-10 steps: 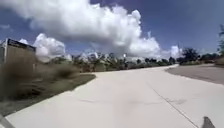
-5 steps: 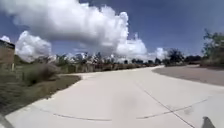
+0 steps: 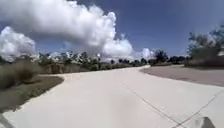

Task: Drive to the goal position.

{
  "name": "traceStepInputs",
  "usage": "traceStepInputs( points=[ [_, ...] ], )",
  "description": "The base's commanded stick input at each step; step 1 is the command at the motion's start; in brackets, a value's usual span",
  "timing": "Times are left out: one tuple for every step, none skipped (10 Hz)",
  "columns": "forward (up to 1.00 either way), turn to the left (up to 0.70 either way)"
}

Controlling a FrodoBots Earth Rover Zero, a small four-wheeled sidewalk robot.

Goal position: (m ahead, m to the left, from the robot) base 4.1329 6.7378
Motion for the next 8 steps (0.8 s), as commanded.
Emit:
traceStepInputs(
  points=[
    [0.85, 0.0],
    [0.85, 0.0],
    [0.85, 0.0],
    [0.85, 0.0],
    [0.85, 0.0],
    [0.85, 0.0],
    [0.85, 0.2],
    [0.85, 0.34]
  ],
)
